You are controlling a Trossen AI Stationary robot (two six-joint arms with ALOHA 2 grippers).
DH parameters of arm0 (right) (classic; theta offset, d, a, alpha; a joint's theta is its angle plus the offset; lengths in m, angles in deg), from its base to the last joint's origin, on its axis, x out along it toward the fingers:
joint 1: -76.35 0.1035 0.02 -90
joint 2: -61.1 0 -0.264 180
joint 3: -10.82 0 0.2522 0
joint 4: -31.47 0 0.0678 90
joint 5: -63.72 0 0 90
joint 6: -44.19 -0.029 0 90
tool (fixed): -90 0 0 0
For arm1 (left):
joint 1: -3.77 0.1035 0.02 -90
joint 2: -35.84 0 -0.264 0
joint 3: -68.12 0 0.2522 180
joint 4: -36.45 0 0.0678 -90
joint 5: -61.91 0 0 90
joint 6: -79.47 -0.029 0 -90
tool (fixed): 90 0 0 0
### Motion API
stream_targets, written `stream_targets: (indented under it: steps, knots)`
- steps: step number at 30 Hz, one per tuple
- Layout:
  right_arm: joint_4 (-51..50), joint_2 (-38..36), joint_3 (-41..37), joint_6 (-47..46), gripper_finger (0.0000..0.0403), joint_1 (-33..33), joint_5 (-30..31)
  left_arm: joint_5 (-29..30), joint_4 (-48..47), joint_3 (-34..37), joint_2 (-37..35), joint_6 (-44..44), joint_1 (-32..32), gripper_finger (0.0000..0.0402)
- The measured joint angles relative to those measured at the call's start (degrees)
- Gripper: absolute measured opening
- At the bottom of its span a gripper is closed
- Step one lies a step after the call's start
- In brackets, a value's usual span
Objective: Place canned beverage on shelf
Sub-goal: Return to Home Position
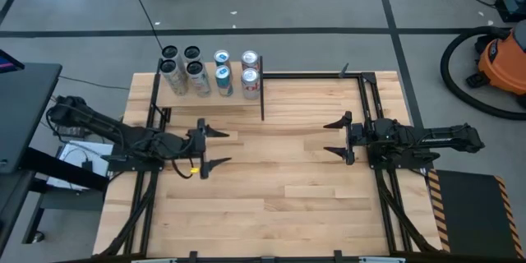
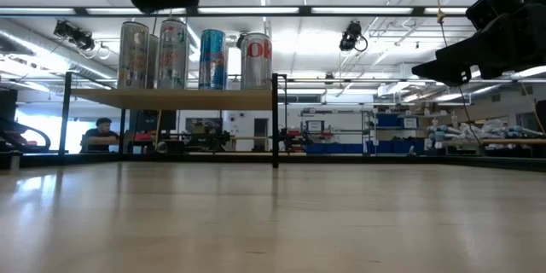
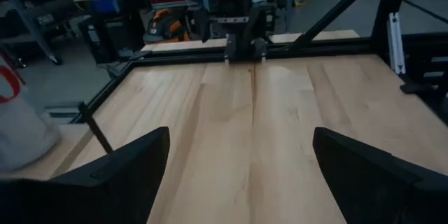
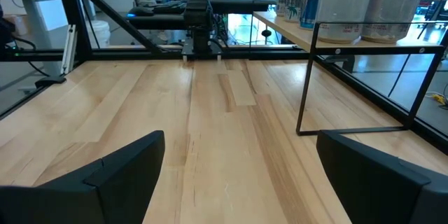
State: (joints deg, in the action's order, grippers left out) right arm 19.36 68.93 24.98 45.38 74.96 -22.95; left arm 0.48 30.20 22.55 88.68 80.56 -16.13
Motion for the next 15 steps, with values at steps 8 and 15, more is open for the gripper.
stream_targets:
  steps: [8, 15]
  knots:
    - [-0.01, 0.00, 0.00, 0.01, 0.0383, 0.00, 0.00, -5.99, 6.38, 7.05, -0.01, -3.62, 5.44, 0.0362]
    - [0.00, 0.00, 0.00, 0.00, 0.0383, 0.00, 0.00, -9.58, 6.42, 10.93, -0.02, -5.08, 7.33, 0.0362]
